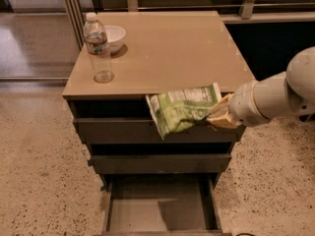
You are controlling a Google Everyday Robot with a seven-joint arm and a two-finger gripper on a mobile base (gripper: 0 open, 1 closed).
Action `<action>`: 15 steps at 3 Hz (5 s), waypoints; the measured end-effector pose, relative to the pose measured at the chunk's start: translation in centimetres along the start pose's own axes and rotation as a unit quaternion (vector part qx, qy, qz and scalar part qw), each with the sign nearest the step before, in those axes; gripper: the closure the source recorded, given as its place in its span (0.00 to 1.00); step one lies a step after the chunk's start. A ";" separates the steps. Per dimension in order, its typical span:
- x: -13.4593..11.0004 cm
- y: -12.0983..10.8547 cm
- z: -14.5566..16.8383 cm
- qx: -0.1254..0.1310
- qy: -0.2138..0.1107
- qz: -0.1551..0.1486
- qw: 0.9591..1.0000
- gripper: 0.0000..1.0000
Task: Place green jalapeno chip bag into bottom drawer
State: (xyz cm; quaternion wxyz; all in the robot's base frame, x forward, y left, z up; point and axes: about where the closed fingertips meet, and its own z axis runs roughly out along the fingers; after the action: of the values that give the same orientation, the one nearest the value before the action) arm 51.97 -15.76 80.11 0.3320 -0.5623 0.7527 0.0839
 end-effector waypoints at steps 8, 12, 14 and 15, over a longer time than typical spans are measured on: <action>21.7 13.7 26.5 -0.117 -0.043 0.122 0.985 1.00; 27.2 13.5 35.8 -0.094 -0.067 0.123 0.986 1.00; 28.2 13.0 41.3 -0.107 -0.115 0.117 0.981 1.00; 29.3 13.5 45.2 -0.138 -0.115 0.118 0.977 1.00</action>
Offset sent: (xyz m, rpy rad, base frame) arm -0.0743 -0.0144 -0.1631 0.0892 0.2708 -0.0217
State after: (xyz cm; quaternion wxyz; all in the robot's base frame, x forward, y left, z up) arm 53.81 -11.54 24.77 0.3236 -0.4962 0.7517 0.2897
